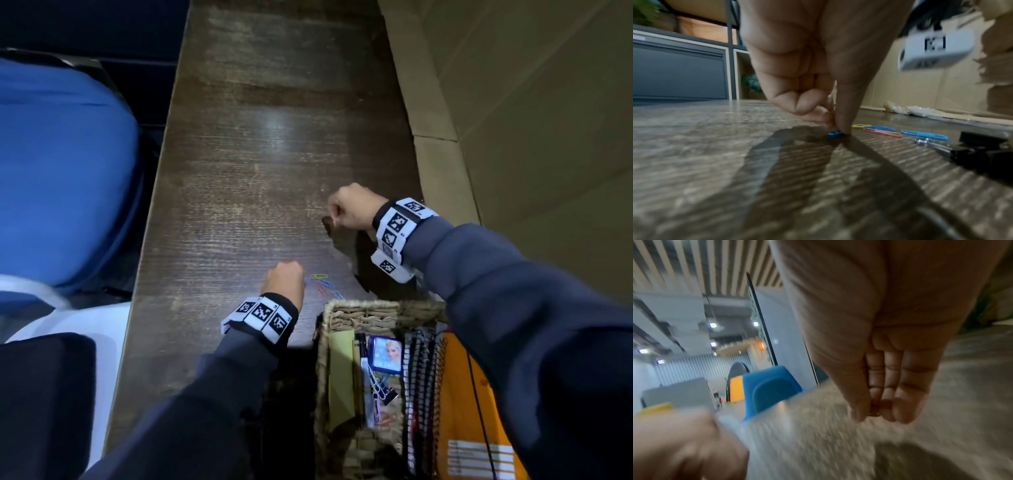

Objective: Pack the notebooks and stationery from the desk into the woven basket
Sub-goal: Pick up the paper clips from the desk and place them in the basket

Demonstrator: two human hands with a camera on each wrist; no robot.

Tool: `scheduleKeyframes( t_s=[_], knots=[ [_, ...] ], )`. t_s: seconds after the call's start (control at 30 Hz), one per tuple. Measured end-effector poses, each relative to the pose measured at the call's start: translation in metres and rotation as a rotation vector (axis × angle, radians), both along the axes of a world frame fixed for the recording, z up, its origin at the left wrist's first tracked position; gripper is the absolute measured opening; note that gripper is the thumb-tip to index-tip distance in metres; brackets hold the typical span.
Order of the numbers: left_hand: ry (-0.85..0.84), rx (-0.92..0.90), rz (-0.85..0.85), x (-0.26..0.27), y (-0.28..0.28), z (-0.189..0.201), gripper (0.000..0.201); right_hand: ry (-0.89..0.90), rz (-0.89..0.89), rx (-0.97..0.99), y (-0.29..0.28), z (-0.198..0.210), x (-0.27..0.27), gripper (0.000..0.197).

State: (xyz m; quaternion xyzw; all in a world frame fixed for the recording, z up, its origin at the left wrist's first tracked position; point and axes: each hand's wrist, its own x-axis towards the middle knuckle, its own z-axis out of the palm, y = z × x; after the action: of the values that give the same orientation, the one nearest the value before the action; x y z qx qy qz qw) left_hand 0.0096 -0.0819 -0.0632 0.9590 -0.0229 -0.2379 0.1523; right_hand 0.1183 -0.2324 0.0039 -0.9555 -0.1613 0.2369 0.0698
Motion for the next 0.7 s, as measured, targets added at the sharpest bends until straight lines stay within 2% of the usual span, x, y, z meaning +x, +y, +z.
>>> scheduleKeyframes(
  t_s=[0.13,0.2,0.27,0.33,0.47,0.6,0.7],
  knots=[
    [0.020,0.061,-0.043,-0.001,0.000,0.001,0.023,-0.068,-0.056,0.184,-0.014,0.052,-0.027,0.003],
    [0.043,0.064,-0.041,-0.001,0.001,0.000,0.024,-0.101,-0.088,0.257,-0.023,0.073,-0.054,0.003],
    [0.057,0.062,-0.034,-0.002,0.001,0.001,0.024,-0.061,-0.134,0.351,-0.031,0.083,-0.088,0.006],
    [0.055,0.055,-0.035,-0.004,0.001,0.002,0.024,0.023,-0.134,0.408,-0.036,0.081,-0.124,0.008],
    [0.019,-0.021,0.006,-0.008,0.005,0.011,0.025,0.267,-0.108,0.296,-0.043,0.054,-0.184,0.009],
    [-0.070,-0.159,-0.004,-0.005,0.013,0.042,0.027,0.328,-0.127,0.154,-0.044,0.020,-0.213,0.015],
    [-0.099,-0.243,-0.007,-0.013,0.013,0.074,0.021,0.370,-0.187,0.127,-0.043,0.003,-0.225,0.014]
  ],
)
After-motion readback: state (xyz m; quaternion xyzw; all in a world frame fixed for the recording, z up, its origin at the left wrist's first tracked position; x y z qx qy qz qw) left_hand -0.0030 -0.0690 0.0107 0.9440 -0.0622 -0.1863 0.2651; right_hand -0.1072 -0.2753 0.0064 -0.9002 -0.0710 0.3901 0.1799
